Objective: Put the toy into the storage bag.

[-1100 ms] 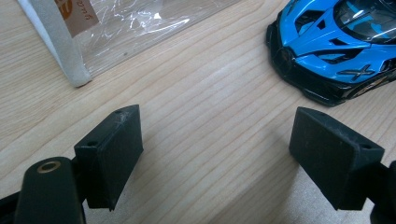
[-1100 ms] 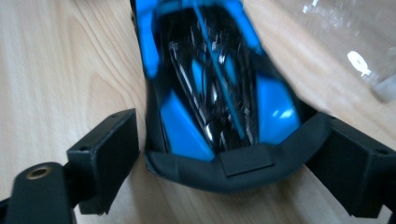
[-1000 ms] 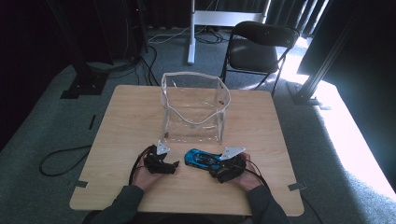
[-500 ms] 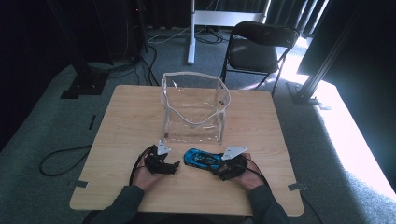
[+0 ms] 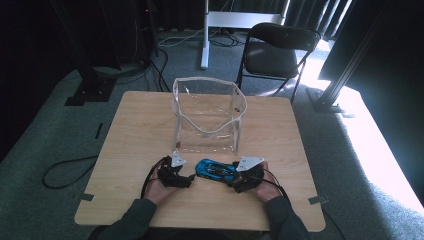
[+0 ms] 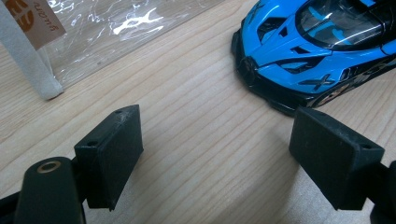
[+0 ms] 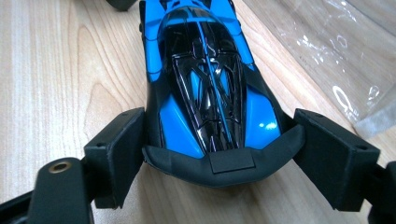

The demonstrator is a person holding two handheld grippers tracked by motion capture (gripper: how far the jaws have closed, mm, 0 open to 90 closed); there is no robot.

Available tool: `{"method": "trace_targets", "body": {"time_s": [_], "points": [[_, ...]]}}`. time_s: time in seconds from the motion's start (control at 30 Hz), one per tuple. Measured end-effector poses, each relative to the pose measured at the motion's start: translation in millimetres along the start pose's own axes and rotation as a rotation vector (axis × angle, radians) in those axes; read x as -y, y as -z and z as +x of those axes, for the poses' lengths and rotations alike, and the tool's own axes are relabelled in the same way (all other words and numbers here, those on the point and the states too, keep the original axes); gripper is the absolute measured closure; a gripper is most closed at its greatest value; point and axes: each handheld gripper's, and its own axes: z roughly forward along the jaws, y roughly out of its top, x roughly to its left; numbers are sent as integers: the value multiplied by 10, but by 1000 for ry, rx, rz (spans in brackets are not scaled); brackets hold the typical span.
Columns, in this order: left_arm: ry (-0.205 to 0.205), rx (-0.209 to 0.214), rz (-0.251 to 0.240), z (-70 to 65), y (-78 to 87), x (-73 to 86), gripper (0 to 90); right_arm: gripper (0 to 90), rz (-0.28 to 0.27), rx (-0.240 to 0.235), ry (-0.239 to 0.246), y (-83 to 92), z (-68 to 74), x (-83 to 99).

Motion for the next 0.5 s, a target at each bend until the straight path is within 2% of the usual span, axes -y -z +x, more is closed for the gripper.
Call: {"method": "trace_targets", "body": {"time_s": [0.33,0.4,0.5], "points": [[-2,2,0,-4,-2,-1,176,198,-19,-40,-16,-62,-41,23],[-3,2,0,-6,-2,-1,176,197,-9,-40,-19,-73,-37,20],[-3,2,0,-7,-3,-2,176,203,-23,-35,-16,-70,-21,2]]}}
